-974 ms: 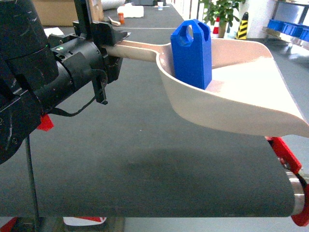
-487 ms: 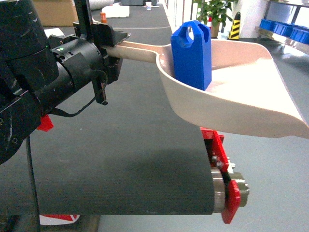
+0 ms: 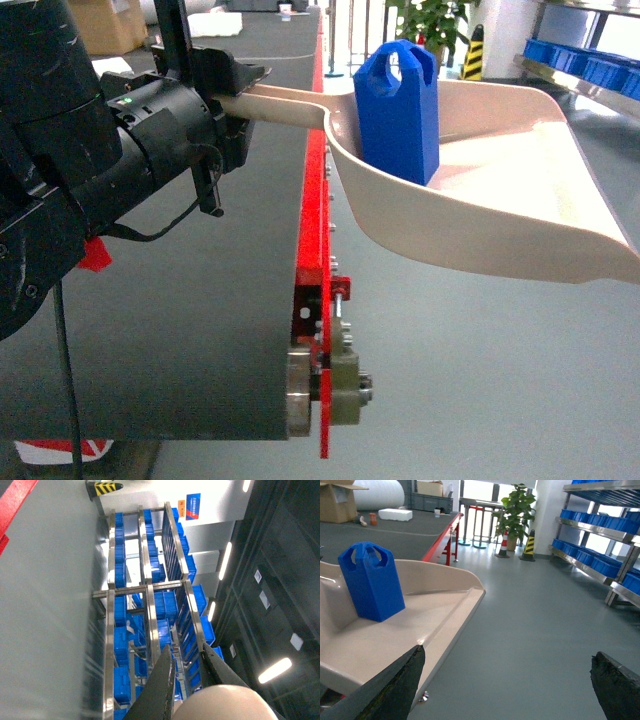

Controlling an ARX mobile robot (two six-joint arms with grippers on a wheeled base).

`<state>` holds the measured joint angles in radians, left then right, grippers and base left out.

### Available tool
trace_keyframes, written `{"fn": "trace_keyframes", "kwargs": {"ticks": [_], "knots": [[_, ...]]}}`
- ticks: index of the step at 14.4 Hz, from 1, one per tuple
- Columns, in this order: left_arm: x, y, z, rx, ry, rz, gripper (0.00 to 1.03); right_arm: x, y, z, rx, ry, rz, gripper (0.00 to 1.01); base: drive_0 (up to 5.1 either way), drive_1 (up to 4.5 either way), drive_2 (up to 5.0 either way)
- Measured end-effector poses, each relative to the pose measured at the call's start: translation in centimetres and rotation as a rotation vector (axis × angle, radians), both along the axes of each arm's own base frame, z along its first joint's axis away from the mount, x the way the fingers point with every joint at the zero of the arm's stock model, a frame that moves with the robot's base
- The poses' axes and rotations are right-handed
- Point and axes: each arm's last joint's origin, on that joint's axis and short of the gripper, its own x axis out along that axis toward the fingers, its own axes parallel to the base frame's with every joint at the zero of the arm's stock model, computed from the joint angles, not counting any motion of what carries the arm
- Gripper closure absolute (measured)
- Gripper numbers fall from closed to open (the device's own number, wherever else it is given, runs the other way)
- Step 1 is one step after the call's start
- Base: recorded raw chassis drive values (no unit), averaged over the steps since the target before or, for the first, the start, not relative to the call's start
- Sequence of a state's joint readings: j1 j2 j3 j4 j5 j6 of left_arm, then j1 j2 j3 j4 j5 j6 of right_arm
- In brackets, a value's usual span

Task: Place part in tray to right shelf

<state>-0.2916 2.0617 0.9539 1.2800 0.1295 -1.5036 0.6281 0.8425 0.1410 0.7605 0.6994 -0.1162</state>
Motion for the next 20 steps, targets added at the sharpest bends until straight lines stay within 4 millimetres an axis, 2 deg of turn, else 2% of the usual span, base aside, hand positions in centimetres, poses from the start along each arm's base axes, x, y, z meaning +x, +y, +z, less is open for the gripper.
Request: {"fn": "trace_keyframes", "kwargs": {"ticks": [20], "knots": [[0.00,-0.02,0.01,0.000,0.000,-0.001,0.91,0.00,0.00,0.00,0.000,0.000,0.000,0.03,5.0,-2.45,-2.4]]}}
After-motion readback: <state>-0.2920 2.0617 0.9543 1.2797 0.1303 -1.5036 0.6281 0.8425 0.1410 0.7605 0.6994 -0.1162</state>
